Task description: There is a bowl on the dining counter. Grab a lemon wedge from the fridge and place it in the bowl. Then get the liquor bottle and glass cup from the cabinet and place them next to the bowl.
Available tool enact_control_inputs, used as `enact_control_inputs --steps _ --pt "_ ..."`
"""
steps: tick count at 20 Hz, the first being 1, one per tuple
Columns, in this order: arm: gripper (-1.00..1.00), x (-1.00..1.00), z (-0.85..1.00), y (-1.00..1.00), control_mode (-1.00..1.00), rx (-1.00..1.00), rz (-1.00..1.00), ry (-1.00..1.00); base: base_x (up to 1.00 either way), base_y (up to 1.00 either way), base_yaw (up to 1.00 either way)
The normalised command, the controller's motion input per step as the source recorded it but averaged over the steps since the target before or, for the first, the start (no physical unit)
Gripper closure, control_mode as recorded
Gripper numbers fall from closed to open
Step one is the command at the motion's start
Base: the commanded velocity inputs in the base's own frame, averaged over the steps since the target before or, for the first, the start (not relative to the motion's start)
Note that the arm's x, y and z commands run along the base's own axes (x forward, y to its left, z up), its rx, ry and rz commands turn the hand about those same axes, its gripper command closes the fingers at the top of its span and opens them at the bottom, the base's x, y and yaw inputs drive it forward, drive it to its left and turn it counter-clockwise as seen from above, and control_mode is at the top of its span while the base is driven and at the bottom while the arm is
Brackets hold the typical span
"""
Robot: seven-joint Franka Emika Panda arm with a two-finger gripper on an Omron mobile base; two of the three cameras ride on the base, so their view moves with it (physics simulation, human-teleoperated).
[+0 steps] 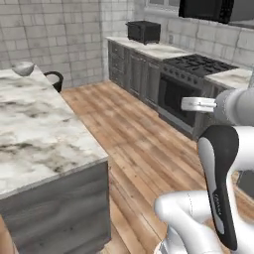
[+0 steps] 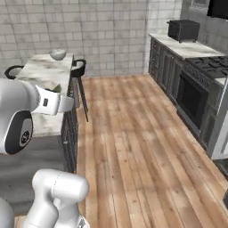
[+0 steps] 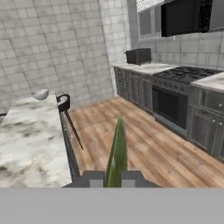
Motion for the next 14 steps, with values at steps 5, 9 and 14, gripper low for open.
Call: enact_control_inputs --steps 5,9,14 --pt "1.00 0.00 0.00 0.00 1.00 0.00 0.00 0.00 -0.45 -0.01 0.81" --pt "1.00 0.00 0.00 0.00 1.00 0.00 0.00 0.00 -0.03 -0.13 0.62" --pt "1.00 0.00 0.00 0.00 1.00 0.00 0.00 0.00 0.36 -0.57 0.17"
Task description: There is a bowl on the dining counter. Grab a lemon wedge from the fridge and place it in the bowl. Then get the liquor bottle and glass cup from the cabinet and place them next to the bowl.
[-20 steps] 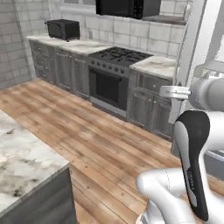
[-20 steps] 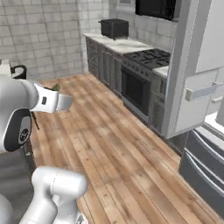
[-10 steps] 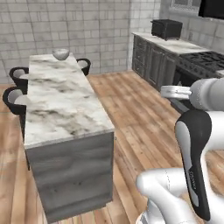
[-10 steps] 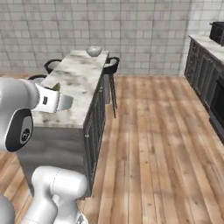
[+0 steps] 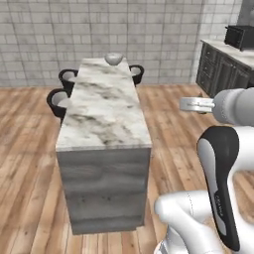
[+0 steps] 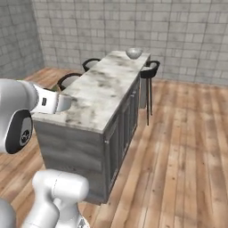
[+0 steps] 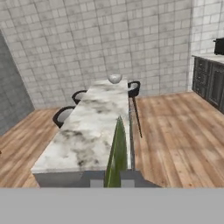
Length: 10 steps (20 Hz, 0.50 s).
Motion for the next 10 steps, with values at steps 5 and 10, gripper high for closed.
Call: enact_control_inputs --steps 5,10 --pt "1.00 0.00 0.00 0.00 1.00 0.00 0.00 0.00 0.38 -0.99 0.02" --pt "1.00 0.00 0.00 0.00 1.00 0.00 0.00 0.00 0.61 -0.91 0.00"
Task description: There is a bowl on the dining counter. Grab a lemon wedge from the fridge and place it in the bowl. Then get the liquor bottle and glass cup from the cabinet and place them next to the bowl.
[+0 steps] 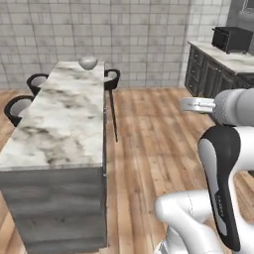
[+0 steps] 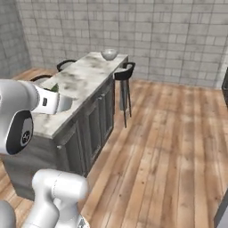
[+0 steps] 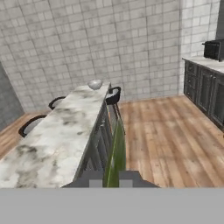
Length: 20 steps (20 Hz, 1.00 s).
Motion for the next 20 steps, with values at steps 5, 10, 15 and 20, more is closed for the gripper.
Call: enact_control_inputs --steps 5,10,15,20 --pt "1.00 0.00 0.00 0.00 1.00 0.00 0.00 0.00 0.99 -0.35 0.00" --pt "1.00 0.00 0.00 0.00 1.00 0.00 0.00 0.00 1.00 -0.01 -0.01" --pt "1.00 0.00 0.00 0.00 1.00 0.00 0.00 0.00 1.00 -0.07 -0.01" --pt "1.00 0.00 0.00 0.00 1.00 0.00 0.00 0.00 1.00 -0.22 0.00"
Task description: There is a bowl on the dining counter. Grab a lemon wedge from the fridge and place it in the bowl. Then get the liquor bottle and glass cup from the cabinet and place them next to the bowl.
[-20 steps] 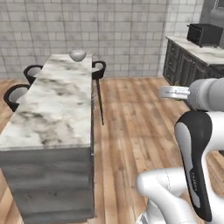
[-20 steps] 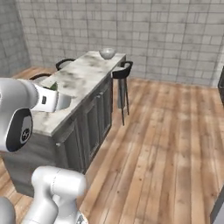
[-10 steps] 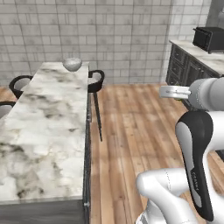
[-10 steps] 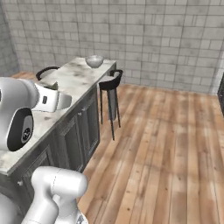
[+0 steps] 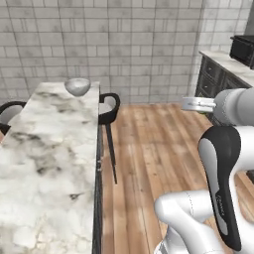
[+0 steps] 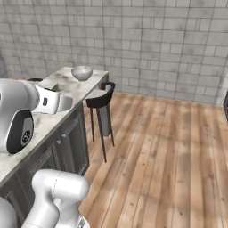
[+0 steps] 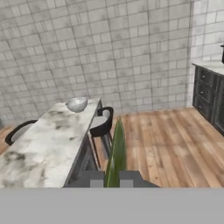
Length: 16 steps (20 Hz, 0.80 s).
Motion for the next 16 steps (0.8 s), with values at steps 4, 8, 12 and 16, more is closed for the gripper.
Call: enact_control_inputs --steps 4,8,12,16 --pt "1.00 0.00 0.00 0.00 1.00 0.00 0.00 0.00 1.00 -0.21 0.00" --pt "1.00 0.00 0.00 0.00 1.00 0.00 0.00 0.00 1.00 -0.20 0.03" --pt "1.00 0.00 0.00 0.00 1.00 0.00 0.00 0.00 1.00 -0.24 0.09" --pt "1.00 0.00 0.00 0.00 1.00 0.00 0.00 0.00 1.00 -0.30 0.14"
